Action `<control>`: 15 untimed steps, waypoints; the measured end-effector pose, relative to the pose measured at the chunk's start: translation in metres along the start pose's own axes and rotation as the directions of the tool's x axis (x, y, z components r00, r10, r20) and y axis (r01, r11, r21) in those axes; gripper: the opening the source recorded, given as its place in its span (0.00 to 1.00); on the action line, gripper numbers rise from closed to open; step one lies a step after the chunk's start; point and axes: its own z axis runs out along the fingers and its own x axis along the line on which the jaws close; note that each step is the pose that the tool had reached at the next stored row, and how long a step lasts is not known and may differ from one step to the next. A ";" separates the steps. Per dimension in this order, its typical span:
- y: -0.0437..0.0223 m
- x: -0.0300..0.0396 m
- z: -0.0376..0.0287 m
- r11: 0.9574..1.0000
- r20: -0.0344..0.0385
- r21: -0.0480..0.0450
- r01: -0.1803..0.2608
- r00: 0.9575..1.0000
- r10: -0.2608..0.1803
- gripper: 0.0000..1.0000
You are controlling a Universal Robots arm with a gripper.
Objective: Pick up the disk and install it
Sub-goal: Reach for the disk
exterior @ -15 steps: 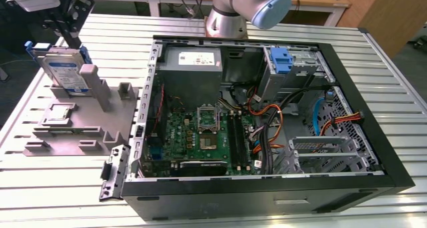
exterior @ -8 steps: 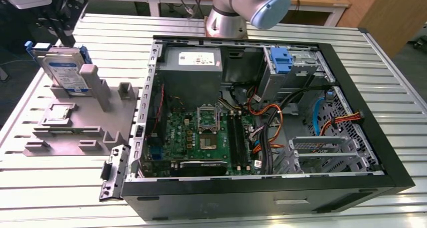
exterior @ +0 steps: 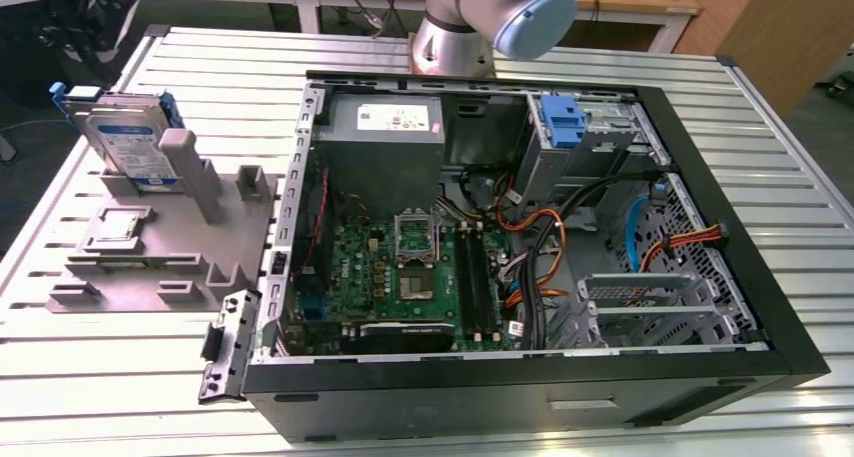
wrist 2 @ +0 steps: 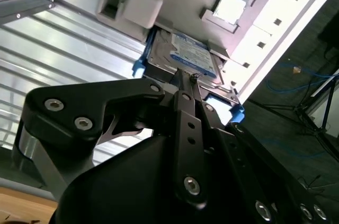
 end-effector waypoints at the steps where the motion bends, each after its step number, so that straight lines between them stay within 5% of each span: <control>1: 0.0005 0.0025 0.0003 1.000 -0.001 0.000 0.000 1.000 0.000 0.10; 12: 0.0057 0.0340 0.0036 1.000 -0.011 -0.001 0.000 1.000 0.000 0.10; 15: 0.0059 0.0350 0.0038 1.000 -0.011 -0.001 0.000 1.000 0.000 0.10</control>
